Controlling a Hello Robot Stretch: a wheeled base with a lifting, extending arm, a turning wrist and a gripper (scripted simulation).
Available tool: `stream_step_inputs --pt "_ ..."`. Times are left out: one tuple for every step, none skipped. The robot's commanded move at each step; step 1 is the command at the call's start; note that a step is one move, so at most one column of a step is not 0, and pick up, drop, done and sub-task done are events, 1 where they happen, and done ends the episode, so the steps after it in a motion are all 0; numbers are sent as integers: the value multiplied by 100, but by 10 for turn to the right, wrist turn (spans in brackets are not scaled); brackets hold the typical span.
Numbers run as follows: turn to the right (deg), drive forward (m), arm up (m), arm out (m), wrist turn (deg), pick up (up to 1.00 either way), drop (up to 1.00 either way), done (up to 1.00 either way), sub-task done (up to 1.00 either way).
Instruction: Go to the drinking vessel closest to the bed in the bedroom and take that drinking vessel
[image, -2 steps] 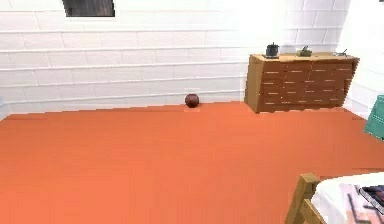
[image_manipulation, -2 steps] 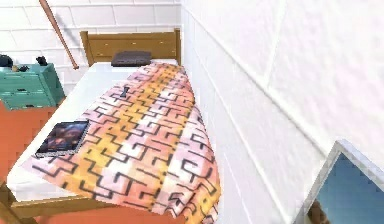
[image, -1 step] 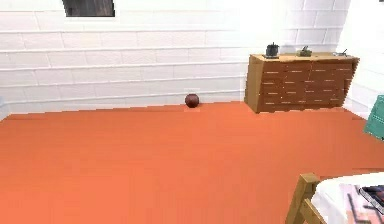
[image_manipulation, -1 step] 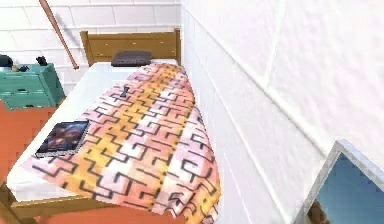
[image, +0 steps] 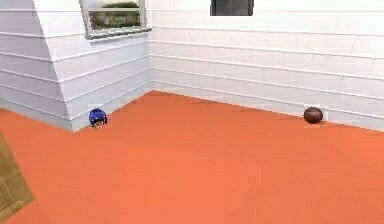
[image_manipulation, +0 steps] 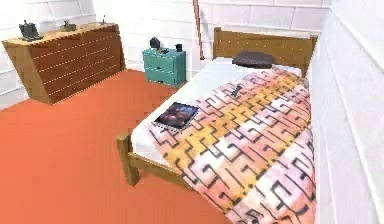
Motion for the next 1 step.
stream_step_inputs --pt "450 0 0 0 0 0 0 0 0"
